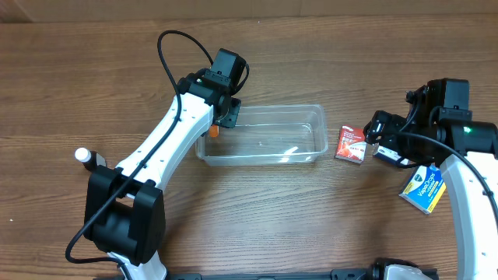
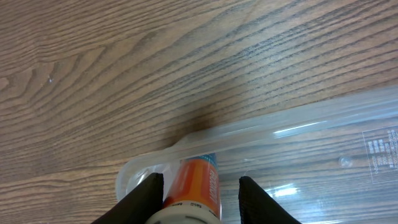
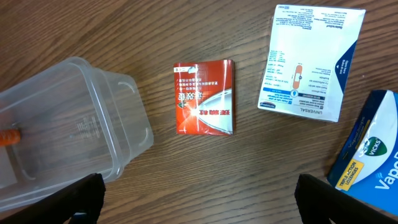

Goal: Pack container
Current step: 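Lift orange tube with left gripper and lower it into container, then move left gripper to small dark bottle and grasp it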

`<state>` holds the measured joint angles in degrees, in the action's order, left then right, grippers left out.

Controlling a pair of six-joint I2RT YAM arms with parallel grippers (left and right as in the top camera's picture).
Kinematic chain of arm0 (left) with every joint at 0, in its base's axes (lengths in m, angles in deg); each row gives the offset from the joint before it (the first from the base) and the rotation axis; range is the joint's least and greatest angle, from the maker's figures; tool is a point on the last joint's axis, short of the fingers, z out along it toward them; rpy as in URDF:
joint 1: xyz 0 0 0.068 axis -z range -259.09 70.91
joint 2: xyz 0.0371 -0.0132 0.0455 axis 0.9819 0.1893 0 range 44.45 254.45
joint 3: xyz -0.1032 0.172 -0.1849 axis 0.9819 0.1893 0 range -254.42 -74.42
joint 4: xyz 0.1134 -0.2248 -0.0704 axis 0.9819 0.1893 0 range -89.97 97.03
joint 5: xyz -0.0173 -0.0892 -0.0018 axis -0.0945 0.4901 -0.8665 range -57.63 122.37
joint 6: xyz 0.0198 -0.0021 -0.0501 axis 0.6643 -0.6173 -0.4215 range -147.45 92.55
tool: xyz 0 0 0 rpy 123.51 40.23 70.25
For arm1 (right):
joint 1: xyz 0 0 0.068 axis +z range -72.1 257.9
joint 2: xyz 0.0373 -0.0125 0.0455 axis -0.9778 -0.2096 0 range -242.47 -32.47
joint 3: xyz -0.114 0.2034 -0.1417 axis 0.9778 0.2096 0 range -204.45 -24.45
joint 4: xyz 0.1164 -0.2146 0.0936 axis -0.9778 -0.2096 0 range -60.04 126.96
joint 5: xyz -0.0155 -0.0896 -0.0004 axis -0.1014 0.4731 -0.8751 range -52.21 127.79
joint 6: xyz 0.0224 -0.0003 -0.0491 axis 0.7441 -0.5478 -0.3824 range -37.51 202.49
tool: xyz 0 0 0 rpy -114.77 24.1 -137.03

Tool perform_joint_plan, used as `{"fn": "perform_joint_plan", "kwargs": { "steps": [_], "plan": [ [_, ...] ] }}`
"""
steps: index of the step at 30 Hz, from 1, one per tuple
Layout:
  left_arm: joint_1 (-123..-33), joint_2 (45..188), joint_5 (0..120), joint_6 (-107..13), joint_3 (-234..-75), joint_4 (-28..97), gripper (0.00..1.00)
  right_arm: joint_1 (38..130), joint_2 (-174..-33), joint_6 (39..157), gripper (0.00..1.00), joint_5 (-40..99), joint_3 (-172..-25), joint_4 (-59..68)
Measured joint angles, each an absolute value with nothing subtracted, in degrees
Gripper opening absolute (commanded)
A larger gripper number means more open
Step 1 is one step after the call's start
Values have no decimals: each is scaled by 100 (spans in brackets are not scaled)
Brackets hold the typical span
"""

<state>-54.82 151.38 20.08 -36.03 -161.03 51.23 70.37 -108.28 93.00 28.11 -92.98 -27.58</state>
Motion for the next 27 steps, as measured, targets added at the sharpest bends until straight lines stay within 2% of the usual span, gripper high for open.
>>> {"fn": "perform_joint_plan", "kwargs": {
  "steps": [11,17,18,20,27],
  "plan": [
    [-5482,15138,1669,-3605,-16101,5230,42,7037,-10828,9300,100,2811,-9298,-2760],
    [-5482,15138,1354,-3609,-16101,5212,45,7037,-10828,9300,100,2811,-9298,-2758],
    [-5482,15138,1319,-3609,-16101,5208,51,7039,-10828,9298,100,2809,-9298,-2760],
    [-5484,15138,1263,-3627,-16101,5167,53,7039,-10828,9302,100,2811,-9298,-2760],
    [-5486,15138,1230,-3627,-16107,5103,52,7039,-10828,9300,100,2809,-9298,-2762]
  ]
}}
